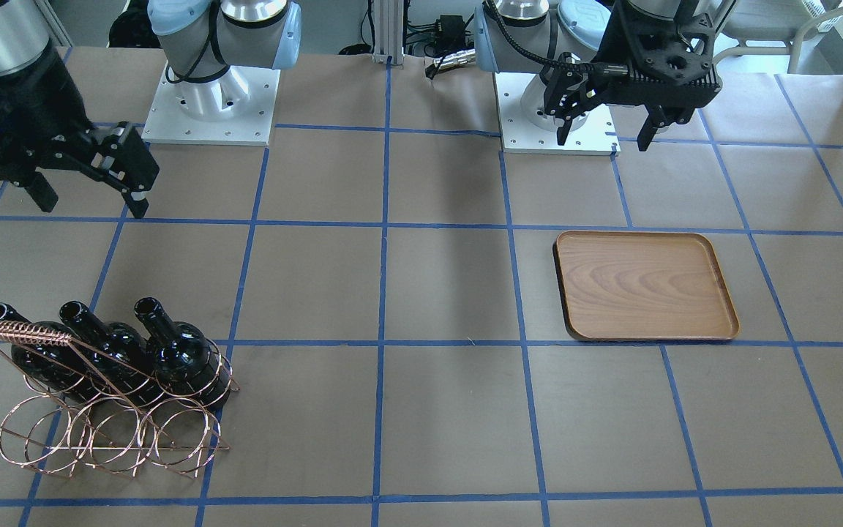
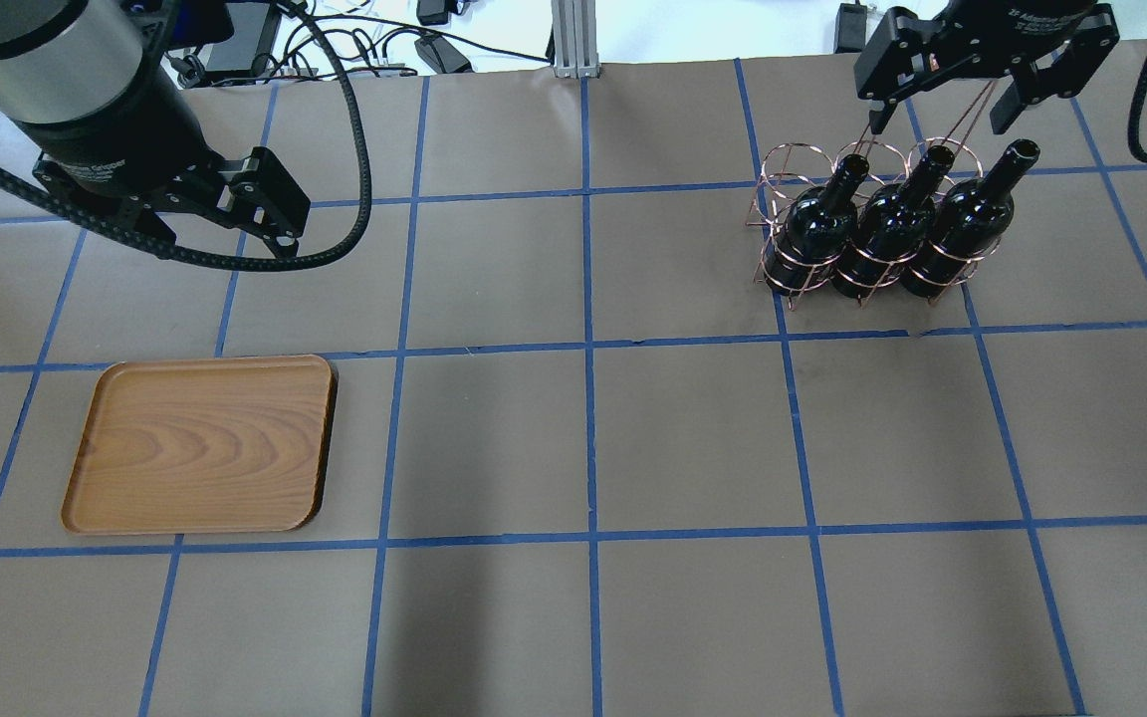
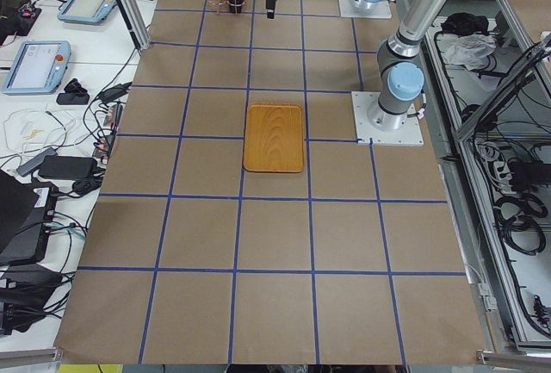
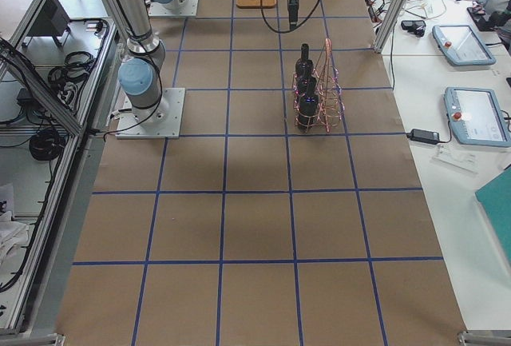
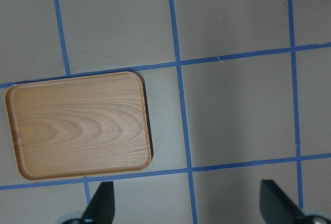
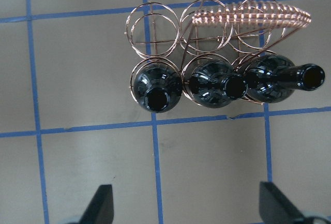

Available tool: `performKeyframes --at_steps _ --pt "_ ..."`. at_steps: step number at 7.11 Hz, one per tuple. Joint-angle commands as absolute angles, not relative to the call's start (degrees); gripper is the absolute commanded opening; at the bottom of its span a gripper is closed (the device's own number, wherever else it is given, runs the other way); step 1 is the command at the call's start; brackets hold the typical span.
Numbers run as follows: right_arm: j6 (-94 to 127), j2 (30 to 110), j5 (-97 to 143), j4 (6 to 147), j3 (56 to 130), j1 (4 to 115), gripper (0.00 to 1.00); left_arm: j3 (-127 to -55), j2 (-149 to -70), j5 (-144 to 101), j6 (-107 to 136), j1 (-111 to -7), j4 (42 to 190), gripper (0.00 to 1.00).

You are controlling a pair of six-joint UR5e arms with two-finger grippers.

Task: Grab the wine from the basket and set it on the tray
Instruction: 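Move the right gripper over the wine rack toward the nearest bottle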

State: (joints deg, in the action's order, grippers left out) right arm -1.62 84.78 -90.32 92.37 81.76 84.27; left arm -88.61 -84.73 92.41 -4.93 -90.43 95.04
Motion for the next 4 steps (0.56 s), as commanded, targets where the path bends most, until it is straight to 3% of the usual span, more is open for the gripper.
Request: performKeyframes --at_steps 1,4 --pt "-7.08 77.02 -90.79 95.42 80.42 81.40 1.00 -88.95 -84.73 92.46 -4.92 -90.44 94.83 1.00" --pt "-8.52 72.00 -90.87 99.22 80.42 80.86 0.97 -88.95 -84.73 92.29 -5.01 -90.44 94.66 1.00"
